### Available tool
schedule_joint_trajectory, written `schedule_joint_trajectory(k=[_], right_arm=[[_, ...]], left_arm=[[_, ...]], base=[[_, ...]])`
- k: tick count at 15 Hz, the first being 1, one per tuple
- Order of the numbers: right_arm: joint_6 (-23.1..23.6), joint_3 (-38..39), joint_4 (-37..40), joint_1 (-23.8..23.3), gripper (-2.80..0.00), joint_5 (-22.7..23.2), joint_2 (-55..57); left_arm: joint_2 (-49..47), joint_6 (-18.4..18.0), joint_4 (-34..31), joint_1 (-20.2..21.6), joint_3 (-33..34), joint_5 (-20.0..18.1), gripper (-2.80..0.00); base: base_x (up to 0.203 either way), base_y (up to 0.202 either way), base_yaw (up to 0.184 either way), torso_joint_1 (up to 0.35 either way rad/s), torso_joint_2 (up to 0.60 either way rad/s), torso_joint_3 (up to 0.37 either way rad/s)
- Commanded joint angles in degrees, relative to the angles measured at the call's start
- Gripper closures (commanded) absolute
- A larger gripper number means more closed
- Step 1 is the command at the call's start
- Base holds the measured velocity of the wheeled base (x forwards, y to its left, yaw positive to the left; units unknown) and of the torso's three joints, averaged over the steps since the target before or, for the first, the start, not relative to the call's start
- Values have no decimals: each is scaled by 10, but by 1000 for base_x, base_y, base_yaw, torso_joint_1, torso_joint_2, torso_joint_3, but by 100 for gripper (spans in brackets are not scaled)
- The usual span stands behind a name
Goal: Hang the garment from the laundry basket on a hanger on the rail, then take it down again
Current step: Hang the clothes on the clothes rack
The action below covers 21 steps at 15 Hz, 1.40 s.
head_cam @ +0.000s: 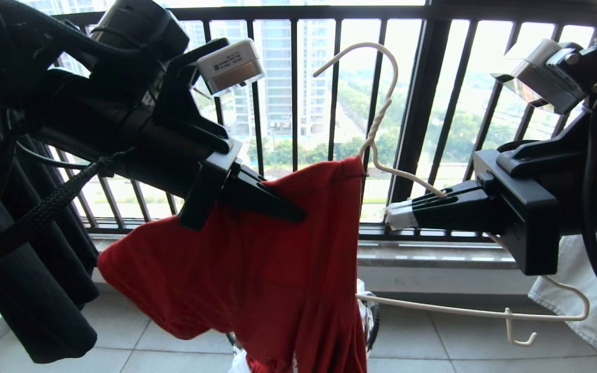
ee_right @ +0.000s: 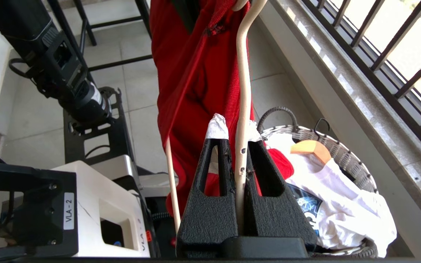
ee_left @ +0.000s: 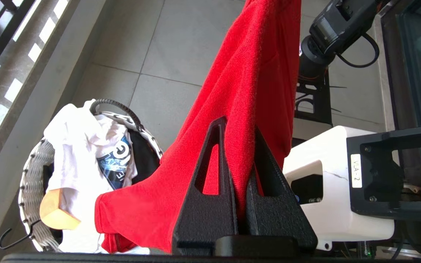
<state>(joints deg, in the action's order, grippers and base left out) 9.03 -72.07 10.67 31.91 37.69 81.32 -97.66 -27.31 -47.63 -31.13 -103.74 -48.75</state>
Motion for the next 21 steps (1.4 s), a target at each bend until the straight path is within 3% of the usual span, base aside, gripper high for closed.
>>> schedule_joint_trajectory(k=[1,3,4,10,13,16,18,20,21], right_arm=[[1,0,1,-3,0,3,9],[1,0,1,-3,0,3,11],[1,1,1,-3,-280,3,11],[-10,-2,3,-20,-280,-4,3],[-11,1,12,-81,-280,-4,-19],[-15,0,85,-160,-280,3,-55],[-90,-1,100,-197,-280,13,-79],[-133,1,107,-241,-280,19,-101],[-140,13,117,-252,0,19,-122]], left_arm=[[2,0,-1,0,-1,0,0],[4,1,-1,0,-1,-1,0],[5,1,-1,0,-1,-1,0],[13,2,1,1,-3,1,0],[25,16,1,1,-2,23,0],[38,50,2,7,-3,29,0],[52,87,5,9,-5,29,0],[62,112,5,23,-4,29,0],[68,131,5,33,-4,28,0]], base=[[0,0,0,0,0,0],[0,0,0,0,0,0],[0,0,0,0,0,0],[0,0,0,0,0,0],[0,0,0,0,0,0],[0,0,0,0,0,0],[0,0,0,0,0,0],[0,0,0,0,0,0],[0,0,0,0,0,0]])
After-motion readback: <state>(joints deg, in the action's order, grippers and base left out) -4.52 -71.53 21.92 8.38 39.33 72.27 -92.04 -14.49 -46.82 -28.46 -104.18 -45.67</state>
